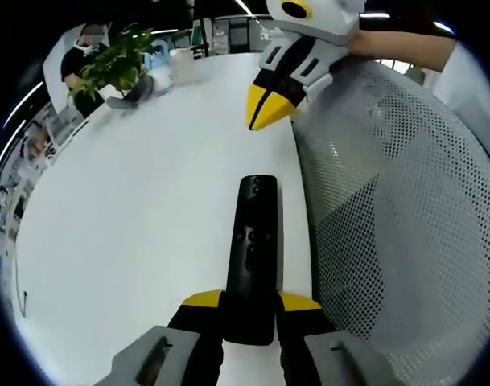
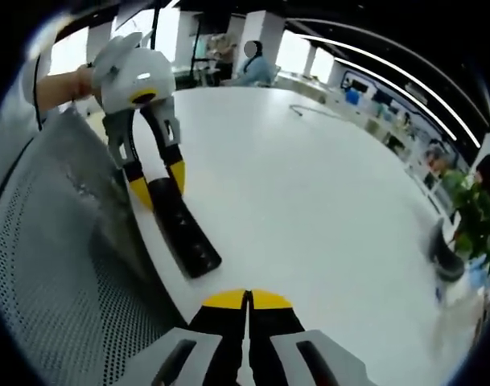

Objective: Press the specified remote control buttons in sequence, fully releasing each button before pressing the next.

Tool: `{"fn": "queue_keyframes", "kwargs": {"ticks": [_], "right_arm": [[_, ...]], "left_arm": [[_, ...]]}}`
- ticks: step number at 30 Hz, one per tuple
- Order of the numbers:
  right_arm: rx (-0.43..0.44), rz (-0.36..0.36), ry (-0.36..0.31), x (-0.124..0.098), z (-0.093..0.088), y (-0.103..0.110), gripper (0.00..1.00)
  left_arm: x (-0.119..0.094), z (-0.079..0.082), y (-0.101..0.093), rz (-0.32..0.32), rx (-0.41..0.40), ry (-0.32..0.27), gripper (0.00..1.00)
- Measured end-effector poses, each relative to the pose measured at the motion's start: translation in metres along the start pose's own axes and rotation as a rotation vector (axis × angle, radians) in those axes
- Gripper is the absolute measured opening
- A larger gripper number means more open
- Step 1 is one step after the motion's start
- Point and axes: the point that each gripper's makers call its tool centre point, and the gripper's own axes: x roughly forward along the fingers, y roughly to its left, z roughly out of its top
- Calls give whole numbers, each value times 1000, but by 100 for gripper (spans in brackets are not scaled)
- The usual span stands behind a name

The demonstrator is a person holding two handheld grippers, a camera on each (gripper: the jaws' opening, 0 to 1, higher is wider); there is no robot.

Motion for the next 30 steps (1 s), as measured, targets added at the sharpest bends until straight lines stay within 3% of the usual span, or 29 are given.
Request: {"fn": "queue_keyframes", "kwargs": {"ticks": [17,30], "right_arm": [[15,14,-7,0,1,1,0],[29,53,-22,1,5,7,0]], "left_arm": [[-1,4,-5,-9,-15,-182,25],[-2,4,-6,-33,13,-216,25]]}}
